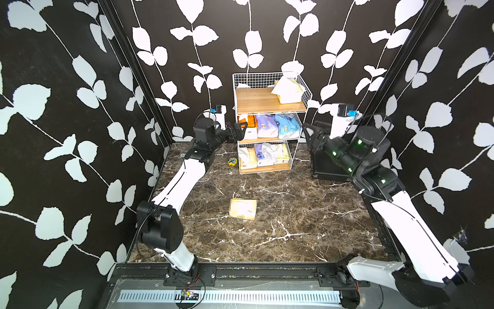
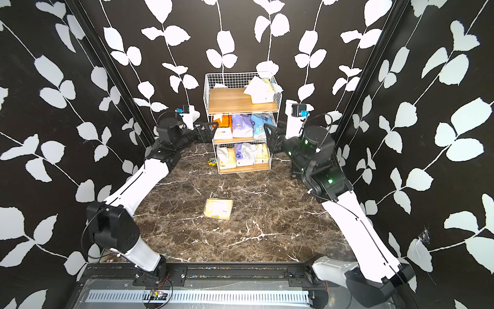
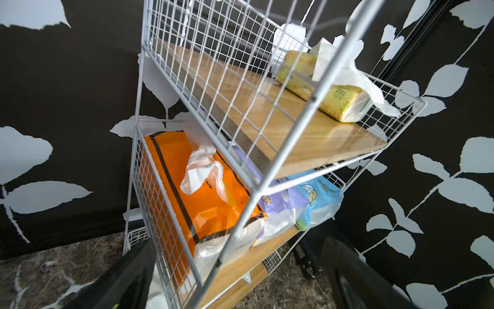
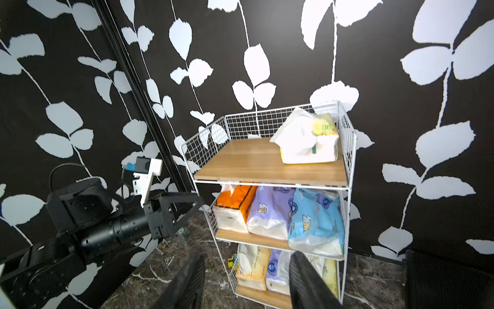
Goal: Remove the tissue boxes from the shelf
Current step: Adjust the shelf at the center of the board.
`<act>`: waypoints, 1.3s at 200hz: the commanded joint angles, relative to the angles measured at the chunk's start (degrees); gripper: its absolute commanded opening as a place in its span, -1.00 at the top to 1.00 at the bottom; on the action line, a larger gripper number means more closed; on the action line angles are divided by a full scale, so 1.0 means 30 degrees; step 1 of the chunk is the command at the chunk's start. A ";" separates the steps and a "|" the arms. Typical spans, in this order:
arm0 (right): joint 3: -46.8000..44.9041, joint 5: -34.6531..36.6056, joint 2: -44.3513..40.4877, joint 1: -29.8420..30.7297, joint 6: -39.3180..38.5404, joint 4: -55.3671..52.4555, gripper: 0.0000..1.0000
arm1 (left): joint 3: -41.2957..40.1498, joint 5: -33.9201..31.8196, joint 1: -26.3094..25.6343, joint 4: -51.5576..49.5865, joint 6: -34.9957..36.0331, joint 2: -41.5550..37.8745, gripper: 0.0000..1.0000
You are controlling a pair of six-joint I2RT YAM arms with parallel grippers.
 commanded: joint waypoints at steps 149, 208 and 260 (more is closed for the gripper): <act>0.0054 0.2345 -0.0357 -0.0105 -0.0742 -0.1793 -0.31 | -0.2203 0.1268 -0.2983 0.2147 -0.0025 -0.3177 -0.52; 0.4080 0.4415 0.3155 -0.0131 -0.0593 -0.1145 -0.57 | -0.2376 0.0978 -0.3551 0.1401 0.0154 -0.3820 -0.49; 1.2902 0.5617 1.0353 -0.0114 -0.1714 -0.3640 -0.62 | -0.2696 0.0722 -0.3595 0.0656 0.0603 -0.3910 -0.56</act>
